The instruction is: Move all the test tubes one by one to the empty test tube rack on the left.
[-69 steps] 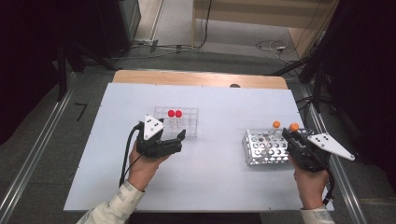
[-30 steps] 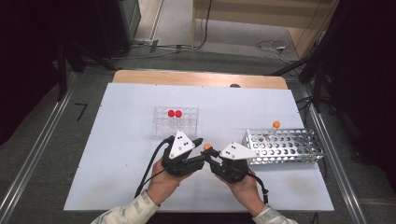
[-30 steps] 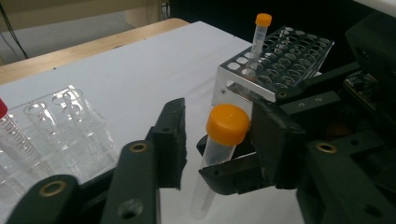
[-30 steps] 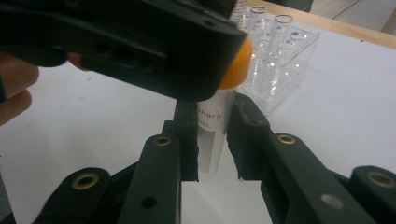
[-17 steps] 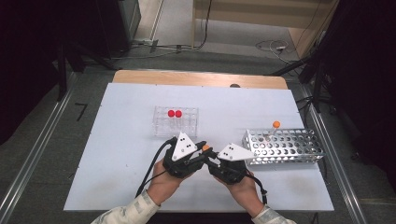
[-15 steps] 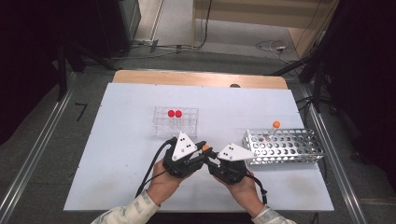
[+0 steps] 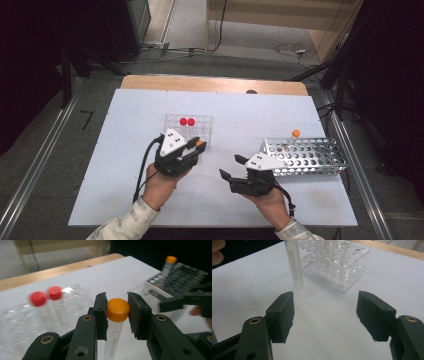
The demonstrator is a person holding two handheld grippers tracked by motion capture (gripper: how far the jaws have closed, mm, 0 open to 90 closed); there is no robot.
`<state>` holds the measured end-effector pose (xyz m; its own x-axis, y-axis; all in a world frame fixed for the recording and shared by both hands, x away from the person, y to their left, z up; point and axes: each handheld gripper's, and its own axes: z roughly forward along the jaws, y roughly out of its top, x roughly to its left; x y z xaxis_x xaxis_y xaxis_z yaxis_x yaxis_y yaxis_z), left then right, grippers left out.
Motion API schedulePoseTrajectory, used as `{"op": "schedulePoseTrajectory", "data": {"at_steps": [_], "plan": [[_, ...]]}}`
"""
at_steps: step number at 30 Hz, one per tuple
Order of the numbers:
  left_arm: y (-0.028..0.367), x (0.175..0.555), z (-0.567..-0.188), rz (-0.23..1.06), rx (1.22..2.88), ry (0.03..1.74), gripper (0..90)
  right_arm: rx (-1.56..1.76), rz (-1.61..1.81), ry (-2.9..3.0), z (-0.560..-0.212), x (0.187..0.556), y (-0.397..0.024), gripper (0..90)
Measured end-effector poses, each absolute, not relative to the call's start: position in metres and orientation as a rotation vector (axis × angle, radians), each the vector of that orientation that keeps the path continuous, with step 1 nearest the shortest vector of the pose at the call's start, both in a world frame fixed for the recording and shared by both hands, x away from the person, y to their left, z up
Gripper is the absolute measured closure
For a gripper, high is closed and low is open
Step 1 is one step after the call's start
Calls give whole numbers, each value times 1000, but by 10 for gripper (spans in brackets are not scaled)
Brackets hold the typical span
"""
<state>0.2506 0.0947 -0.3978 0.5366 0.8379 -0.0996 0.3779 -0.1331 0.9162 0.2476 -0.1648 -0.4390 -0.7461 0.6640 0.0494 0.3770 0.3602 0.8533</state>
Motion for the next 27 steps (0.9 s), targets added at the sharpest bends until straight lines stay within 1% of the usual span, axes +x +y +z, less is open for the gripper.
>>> {"op": "schedulePoseTrajectory", "data": {"at_steps": [6,12,20,27], "plan": [[123,261,-385,611,1658,1096,702,990,1349,2256,-432,248,-191,290],[138,275,-377,675,1613,1127,702,1024,1349,2215,-428,248,-207,290],[146,305,-369,725,1577,1174,702,1063,1343,2187,-429,245,-223,290],[146,319,-384,726,1578,1202,701,1073,1345,2175,-429,244,-228,292]]}}
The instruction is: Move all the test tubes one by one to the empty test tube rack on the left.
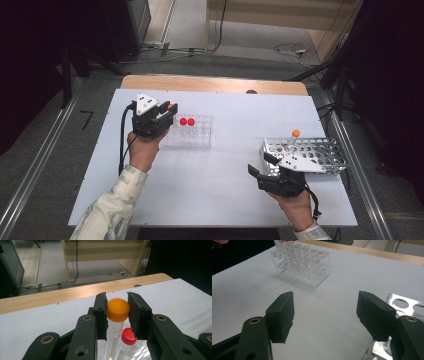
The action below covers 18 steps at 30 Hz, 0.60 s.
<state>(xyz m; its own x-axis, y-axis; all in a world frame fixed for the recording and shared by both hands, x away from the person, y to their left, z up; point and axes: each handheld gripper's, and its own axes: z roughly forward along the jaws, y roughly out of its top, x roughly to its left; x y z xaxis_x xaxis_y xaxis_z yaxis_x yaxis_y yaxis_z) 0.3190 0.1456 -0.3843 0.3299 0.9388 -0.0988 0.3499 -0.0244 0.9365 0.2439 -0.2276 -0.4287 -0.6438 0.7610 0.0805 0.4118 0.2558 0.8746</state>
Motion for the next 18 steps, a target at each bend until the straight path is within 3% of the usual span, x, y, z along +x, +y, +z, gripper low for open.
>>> {"op": "schedulePoseTrajectory", "data": {"at_steps": [13,18], "plan": [[141,319,-417,736,1609,1222,693,1068,1332,2180,-431,244,-226,299],[142,317,-417,719,1596,1224,564,1069,1332,2177,-430,244,-227,299]]}}
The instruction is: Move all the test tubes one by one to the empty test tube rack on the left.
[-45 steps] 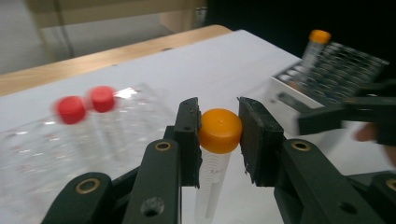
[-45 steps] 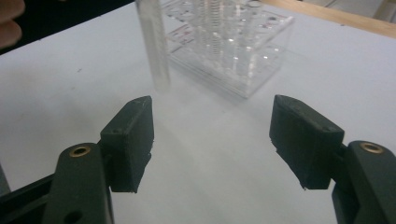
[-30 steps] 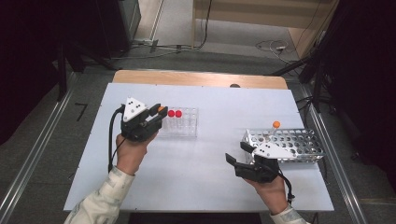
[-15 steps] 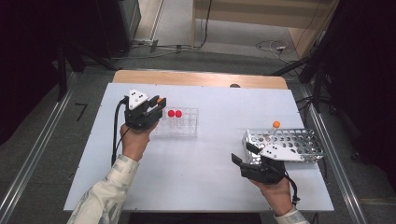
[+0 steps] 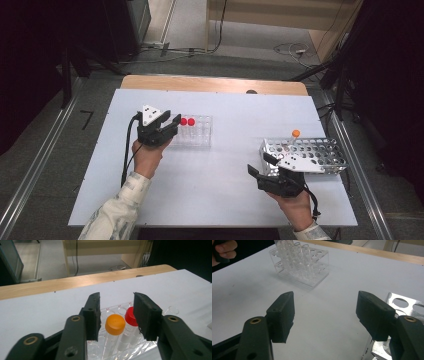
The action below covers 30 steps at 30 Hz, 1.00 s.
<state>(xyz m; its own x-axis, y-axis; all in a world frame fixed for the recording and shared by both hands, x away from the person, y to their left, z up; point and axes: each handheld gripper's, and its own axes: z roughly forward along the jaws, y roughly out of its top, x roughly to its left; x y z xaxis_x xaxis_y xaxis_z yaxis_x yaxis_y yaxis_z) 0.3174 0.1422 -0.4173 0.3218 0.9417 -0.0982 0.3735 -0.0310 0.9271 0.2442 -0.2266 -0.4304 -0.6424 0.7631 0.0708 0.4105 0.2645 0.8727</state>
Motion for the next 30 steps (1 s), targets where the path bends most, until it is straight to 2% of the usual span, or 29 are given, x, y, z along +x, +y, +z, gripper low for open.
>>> {"op": "schedulePoseTrajectory", "data": {"at_steps": [5,14,21,30], "plan": [[143,313,-416,712,1583,1227,511,1069,1328,2165,-430,245,-228,302],[149,292,-414,672,1568,1232,293,1103,1295,2106,-429,241,-247,315],[151,275,-415,664,1549,1246,258,1156,1193,1981,-430,241,-277,353],[138,268,-414,614,1565,1213,255,1300,1110,1842,-439,272,-301,489]]}}
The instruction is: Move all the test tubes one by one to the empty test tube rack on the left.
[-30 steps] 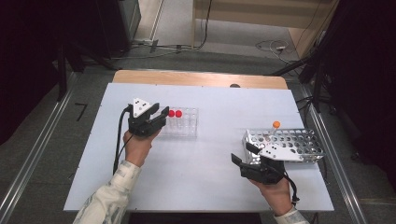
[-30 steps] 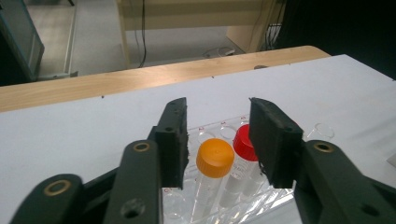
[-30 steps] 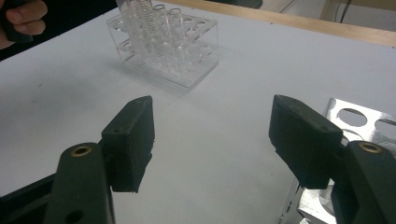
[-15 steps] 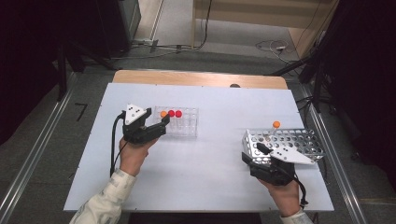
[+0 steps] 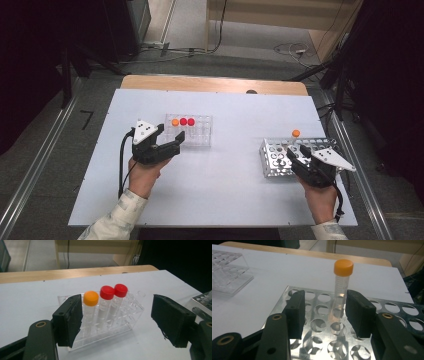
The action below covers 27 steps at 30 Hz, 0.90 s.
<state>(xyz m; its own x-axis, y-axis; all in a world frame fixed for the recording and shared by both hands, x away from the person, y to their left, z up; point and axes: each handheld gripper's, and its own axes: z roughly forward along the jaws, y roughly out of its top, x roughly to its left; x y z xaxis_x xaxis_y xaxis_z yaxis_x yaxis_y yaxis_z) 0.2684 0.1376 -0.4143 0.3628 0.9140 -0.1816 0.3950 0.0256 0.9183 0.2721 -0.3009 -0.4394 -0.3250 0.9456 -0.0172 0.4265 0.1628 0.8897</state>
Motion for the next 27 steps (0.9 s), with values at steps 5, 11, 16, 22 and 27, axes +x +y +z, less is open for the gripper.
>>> {"op": "schedulePoseTrajectory", "data": {"at_steps": [5,11,16,22,27], "plan": [[135,268,-414,614,1578,1212,241,1335,1077,1818,-444,292,-303,539],[136,269,-414,627,1577,1234,196,1362,1038,1819,-449,310,-304,574],[135,268,-415,628,1590,1230,192,1371,1025,1825,-451,317,-303,615],[133,267,-415,631,1600,1223,192,1361,1008,1836,-452,320,-300,692],[132,267,-415,633,1600,1217,192,1356,1010,1819,-450,319,-301,715]]}}
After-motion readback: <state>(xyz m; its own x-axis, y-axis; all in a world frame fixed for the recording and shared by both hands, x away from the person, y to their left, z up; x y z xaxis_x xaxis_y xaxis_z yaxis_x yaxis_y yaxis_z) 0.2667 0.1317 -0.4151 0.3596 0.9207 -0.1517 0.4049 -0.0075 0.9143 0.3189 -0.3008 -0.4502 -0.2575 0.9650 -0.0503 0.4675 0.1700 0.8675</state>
